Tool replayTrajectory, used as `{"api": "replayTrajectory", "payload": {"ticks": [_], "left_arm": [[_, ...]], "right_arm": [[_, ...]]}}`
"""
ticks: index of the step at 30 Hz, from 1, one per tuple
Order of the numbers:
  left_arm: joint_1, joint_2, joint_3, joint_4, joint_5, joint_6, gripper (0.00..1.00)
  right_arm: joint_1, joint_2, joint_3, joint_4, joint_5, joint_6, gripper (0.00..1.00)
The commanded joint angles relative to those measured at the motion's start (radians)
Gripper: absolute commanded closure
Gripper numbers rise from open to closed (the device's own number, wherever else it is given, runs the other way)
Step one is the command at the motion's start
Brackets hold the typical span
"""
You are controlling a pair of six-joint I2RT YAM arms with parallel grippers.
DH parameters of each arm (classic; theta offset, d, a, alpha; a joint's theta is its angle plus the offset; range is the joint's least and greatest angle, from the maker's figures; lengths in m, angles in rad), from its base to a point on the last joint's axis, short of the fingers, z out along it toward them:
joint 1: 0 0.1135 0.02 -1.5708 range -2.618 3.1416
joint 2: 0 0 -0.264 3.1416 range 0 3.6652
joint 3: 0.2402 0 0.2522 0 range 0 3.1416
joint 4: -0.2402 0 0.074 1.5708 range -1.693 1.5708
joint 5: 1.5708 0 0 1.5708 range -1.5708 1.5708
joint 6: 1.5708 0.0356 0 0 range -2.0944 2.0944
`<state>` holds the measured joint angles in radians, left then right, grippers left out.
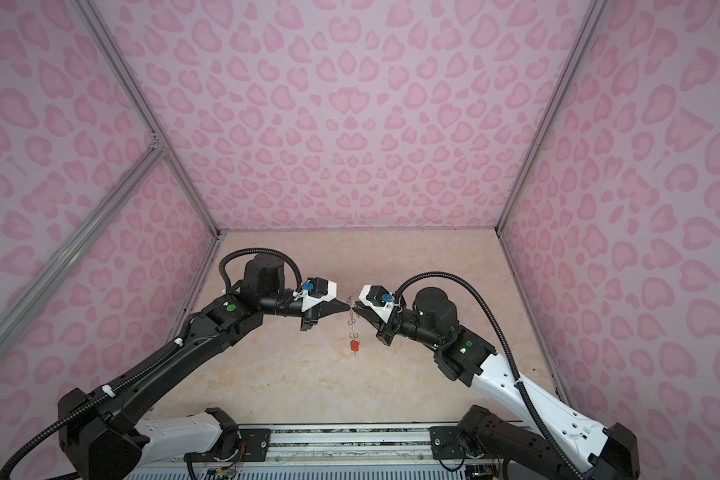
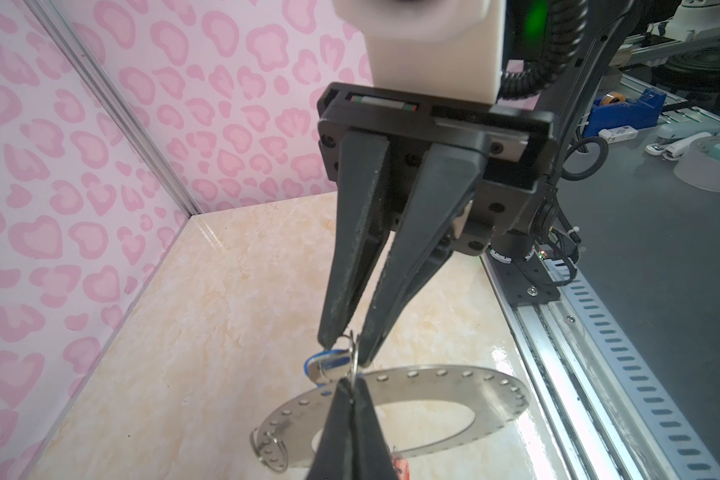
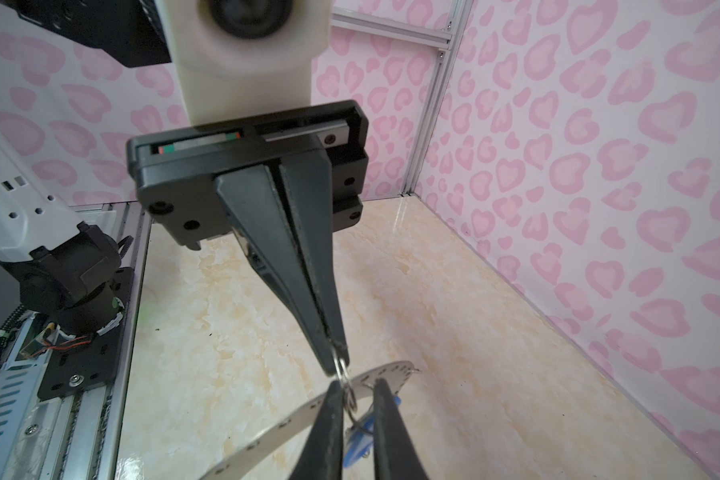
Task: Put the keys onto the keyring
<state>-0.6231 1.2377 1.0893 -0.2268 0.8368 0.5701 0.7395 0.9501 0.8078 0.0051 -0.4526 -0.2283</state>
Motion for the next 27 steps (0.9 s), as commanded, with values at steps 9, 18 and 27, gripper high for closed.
{"api": "replayTrajectory", "payload": {"ticks": [9, 18, 27], "left_arm": [[0.001, -0.007, 0.006, -0.004, 0.007, 0.029, 0.97], [-0.015, -0.038, 0.049, -0.099, -0.157, 0.135, 0.73], [-0.089, -0.067, 0.071, -0.137, -0.277, 0.255, 0.72]], "right_arm": [[0.001, 0.005, 0.023, -0.020, -0.034, -0.016, 1.00], [-0.008, 0.028, 0.121, -0.229, -0.024, -0.062, 1.00], [-0.011, 0.057, 0.187, -0.311, -0.058, -0.061, 1.00]]}}
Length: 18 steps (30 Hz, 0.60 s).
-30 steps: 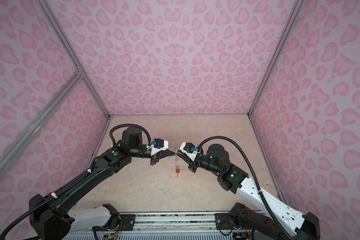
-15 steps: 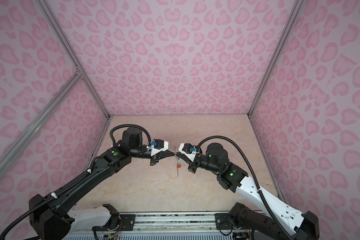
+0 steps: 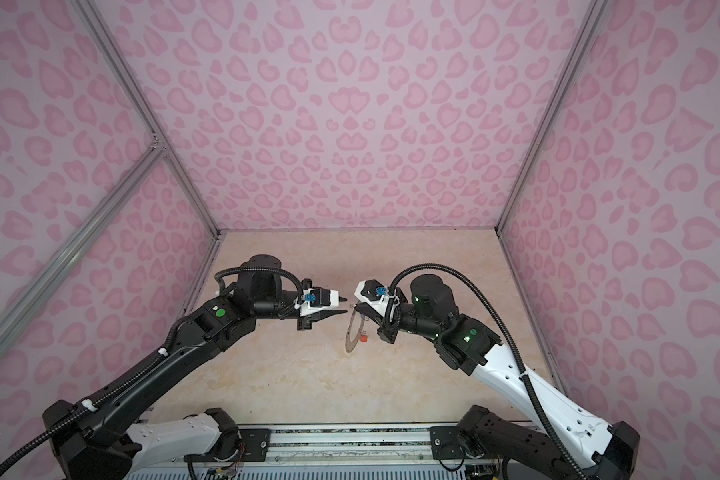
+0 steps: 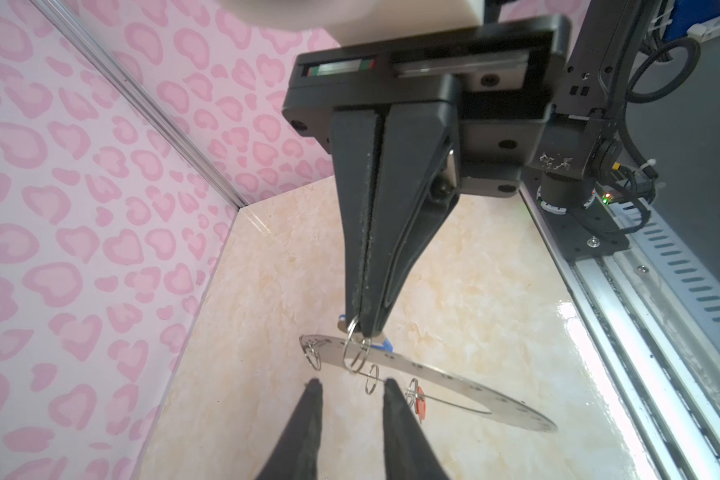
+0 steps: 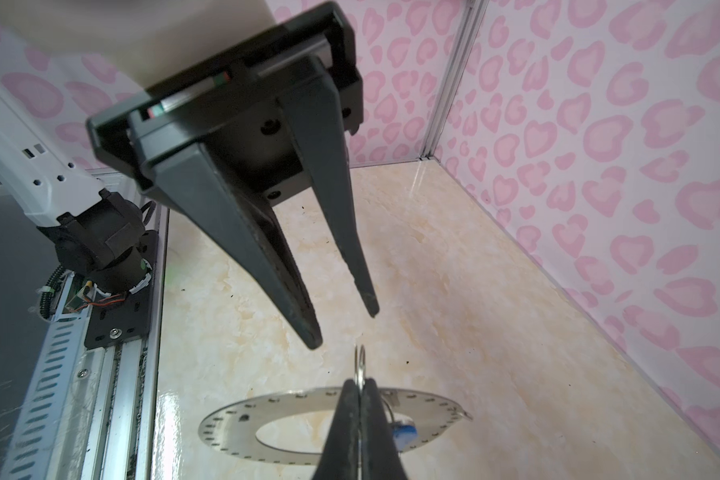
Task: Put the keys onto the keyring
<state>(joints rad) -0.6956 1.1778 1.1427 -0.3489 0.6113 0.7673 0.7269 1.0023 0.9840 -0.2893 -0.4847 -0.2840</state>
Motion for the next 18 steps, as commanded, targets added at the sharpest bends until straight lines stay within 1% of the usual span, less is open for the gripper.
{"api": "replayTrajectory", "payload": {"ticks": [1, 4, 6, 9, 12, 18], "left_arm": [[-0.025, -0.006, 0.021, -0.018, -0.067, 0.063, 0.72], [-0.049, 0.001, 0.026, -0.019, -0.107, 0.080, 0.72], [-0.060, 0.011, 0.038, -0.028, -0.114, 0.085, 0.72], [-0.073, 0.026, 0.053, -0.033, -0.135, 0.087, 0.75], [-0.081, 0.035, 0.060, -0.039, -0.142, 0.090, 0.78], [-0.087, 0.048, 0.069, -0.062, -0.140, 0.099, 0.91]], "right_arm": [[0.002, 0.007, 0.012, -0.017, -0.031, -0.006, 1.00], [0.001, 0.010, 0.015, -0.017, -0.047, -0.007, 1.00], [0.002, 0.010, 0.018, -0.018, -0.050, -0.007, 1.00], [0.003, 0.010, 0.021, -0.028, -0.057, -0.014, 1.00], [0.007, 0.007, 0.020, -0.040, -0.059, -0.022, 1.00], [0.012, -0.009, 0.009, -0.024, -0.066, -0.034, 1.00]]}}
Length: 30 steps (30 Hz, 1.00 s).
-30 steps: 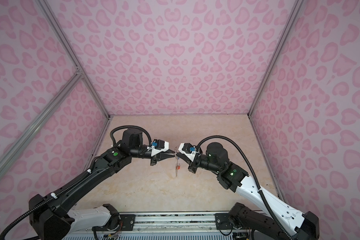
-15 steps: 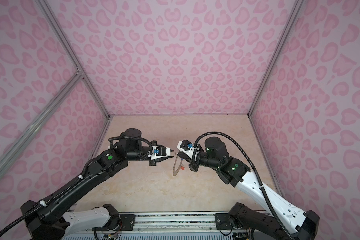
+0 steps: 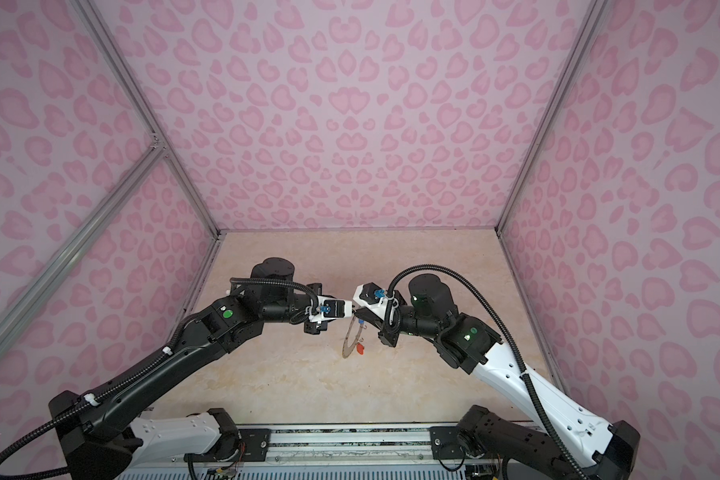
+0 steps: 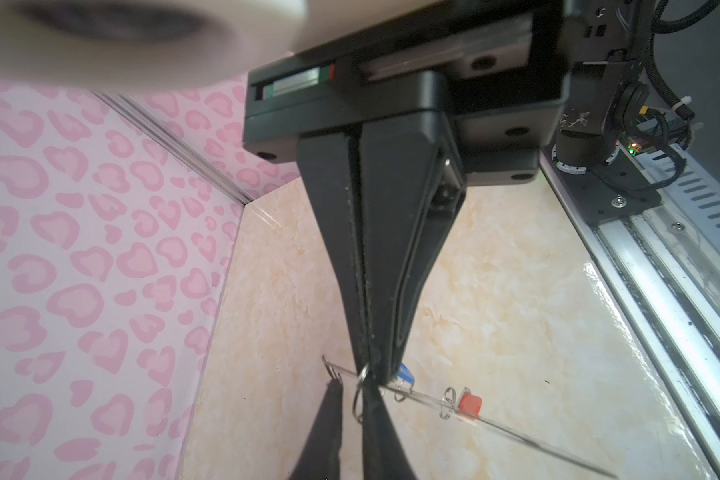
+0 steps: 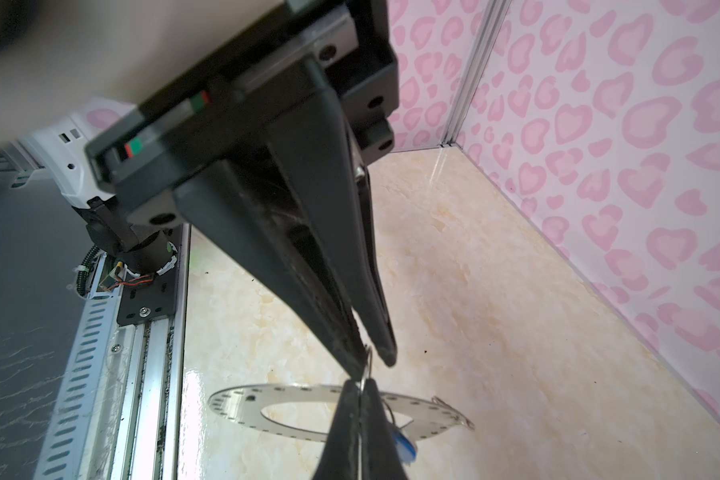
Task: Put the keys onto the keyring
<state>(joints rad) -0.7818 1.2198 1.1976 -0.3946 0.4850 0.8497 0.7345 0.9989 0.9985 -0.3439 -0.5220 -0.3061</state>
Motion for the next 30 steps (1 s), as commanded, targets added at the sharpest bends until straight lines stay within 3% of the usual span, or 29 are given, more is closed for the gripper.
{"api": "replayTrajectory", "payload": {"ticks": [1, 9, 13, 16, 24, 30], "left_arm": [[0.000, 0.006, 0.014, -0.018, -0.011, 0.017, 0.93], [0.000, 0.021, 0.026, -0.047, 0.051, 0.015, 0.97], [0.017, 0.026, 0.026, -0.023, 0.091, -0.058, 0.97], [0.044, 0.014, 0.007, 0.036, 0.157, -0.121, 0.97], [0.067, -0.003, -0.033, 0.175, 0.196, -0.264, 0.97], [0.081, -0.019, -0.073, 0.285, 0.220, -0.356, 0.97]], "right_arm": [[0.006, -0.006, -0.005, 0.028, -0.029, -0.019, 1.00], [0.031, -0.016, -0.012, 0.022, 0.005, -0.095, 1.00], [0.031, -0.053, -0.037, 0.035, 0.094, -0.093, 0.77], [0.031, -0.105, -0.089, 0.063, 0.164, -0.086, 0.68], [0.031, -0.164, -0.156, 0.138, 0.245, -0.057, 0.66], [0.034, -0.170, -0.161, 0.196, 0.290, -0.103, 0.67]]}}
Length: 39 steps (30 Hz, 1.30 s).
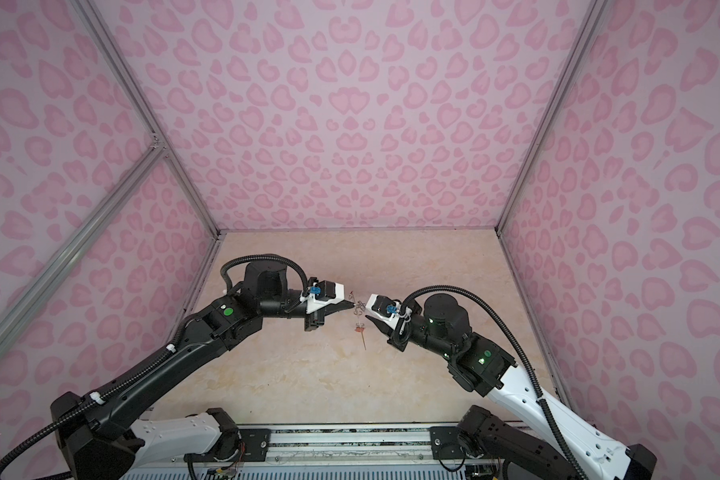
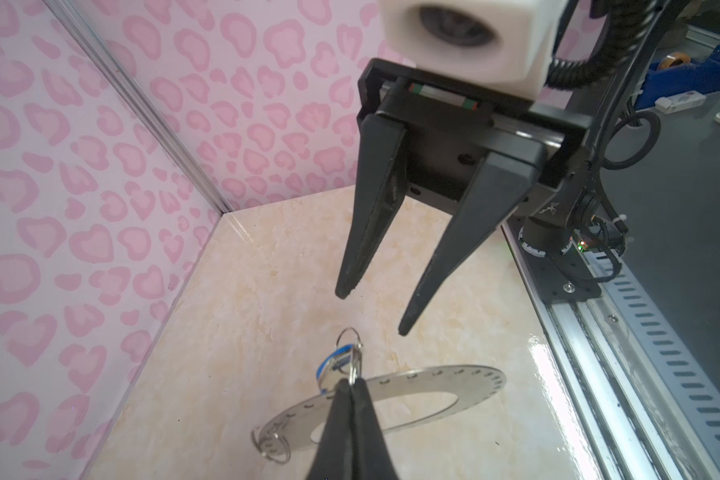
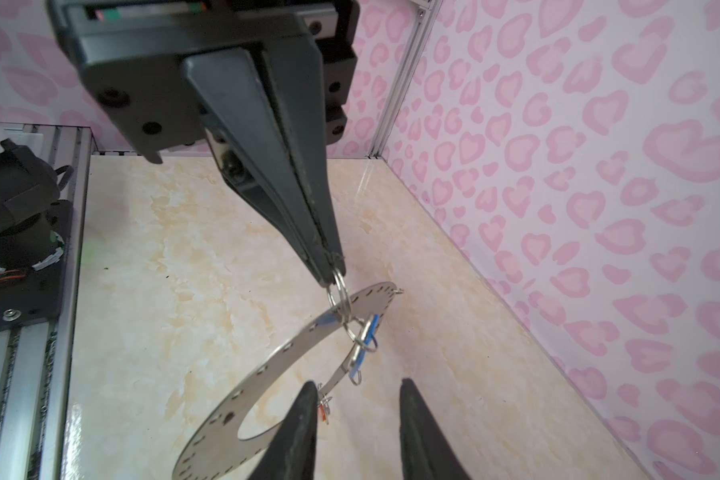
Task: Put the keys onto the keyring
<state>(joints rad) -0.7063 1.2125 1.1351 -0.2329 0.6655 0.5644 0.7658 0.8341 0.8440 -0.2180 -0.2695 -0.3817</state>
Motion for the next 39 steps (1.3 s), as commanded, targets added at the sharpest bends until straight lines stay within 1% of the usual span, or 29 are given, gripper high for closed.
{"api": "replayTrajectory", "payload": {"ticks": [1, 6, 10, 14, 20, 28, 29, 31, 36, 39], "left_arm": [[0.007, -0.013, -0.018, 0.143, 0.046, -0.085, 0.97], [0.010, -0.019, -0.029, 0.152, 0.055, -0.110, 0.97], [0.011, -0.027, -0.037, 0.158, 0.057, -0.118, 0.97], [0.011, -0.028, -0.034, 0.153, 0.056, -0.126, 0.97], [0.012, -0.033, -0.037, 0.142, 0.058, -0.125, 0.97], [0.011, -0.024, -0.029, 0.123, 0.069, -0.120, 0.97], [0.012, -0.023, -0.028, 0.121, 0.070, -0.121, 0.97], [0.012, -0.021, -0.028, 0.119, 0.073, -0.120, 0.97], [0.012, -0.013, -0.025, 0.115, 0.081, -0.118, 0.97], [0.011, -0.011, -0.022, 0.114, 0.079, -0.118, 0.97]], "right_arm": [[0.005, -0.008, -0.007, 0.080, 0.040, -0.046, 0.68], [0.045, -0.038, -0.011, 0.112, 0.061, -0.171, 0.71], [0.052, -0.022, 0.015, 0.072, 0.069, -0.238, 0.74], [0.054, 0.006, 0.043, 0.023, 0.055, -0.279, 0.75], [0.060, 0.019, 0.061, 0.017, 0.079, -0.336, 0.75], [0.059, 0.043, 0.086, -0.028, 0.070, -0.402, 0.75], [0.059, 0.047, 0.089, -0.036, 0.070, -0.410, 0.75], [0.059, 0.055, 0.098, -0.056, 0.063, -0.425, 0.83], [0.059, 0.060, 0.098, -0.051, 0.063, -0.438, 0.84], [0.058, 0.065, 0.101, -0.055, 0.065, -0.446, 0.89]]}}
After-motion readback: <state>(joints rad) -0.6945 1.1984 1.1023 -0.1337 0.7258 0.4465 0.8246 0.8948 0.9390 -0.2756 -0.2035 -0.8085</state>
